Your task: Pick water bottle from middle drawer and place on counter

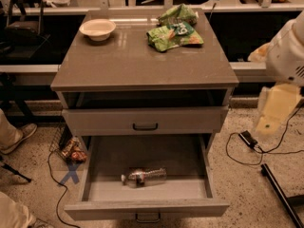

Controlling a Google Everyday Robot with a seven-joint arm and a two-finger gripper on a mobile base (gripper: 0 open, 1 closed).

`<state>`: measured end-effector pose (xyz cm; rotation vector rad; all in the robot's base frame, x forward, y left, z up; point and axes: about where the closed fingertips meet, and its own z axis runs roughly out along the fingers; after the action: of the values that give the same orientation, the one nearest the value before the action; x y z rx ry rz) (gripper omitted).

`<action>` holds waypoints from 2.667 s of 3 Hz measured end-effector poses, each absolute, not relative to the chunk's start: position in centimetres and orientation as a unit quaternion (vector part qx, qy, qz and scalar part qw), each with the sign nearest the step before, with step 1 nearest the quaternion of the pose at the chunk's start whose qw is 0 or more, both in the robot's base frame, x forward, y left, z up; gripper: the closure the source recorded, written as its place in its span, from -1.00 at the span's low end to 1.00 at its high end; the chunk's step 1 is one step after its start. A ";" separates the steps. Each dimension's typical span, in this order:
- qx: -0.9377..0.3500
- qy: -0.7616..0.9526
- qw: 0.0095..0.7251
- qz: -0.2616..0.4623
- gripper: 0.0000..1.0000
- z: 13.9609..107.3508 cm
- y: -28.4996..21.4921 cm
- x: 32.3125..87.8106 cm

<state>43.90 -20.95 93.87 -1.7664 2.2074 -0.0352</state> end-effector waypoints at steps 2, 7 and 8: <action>-0.640 0.738 0.183 0.107 -1.00 78.3 -15.2 41.6; -0.646 0.700 0.221 0.209 -1.00 54.0 -8.6 49.0; -0.637 0.689 0.233 0.256 -1.00 48.2 -5.6 50.3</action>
Offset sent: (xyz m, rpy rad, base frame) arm -0.0328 0.1177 -0.3163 0.4132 0.1649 0.1390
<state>50.26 -5.58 48.17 -1.7491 1.8936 0.7027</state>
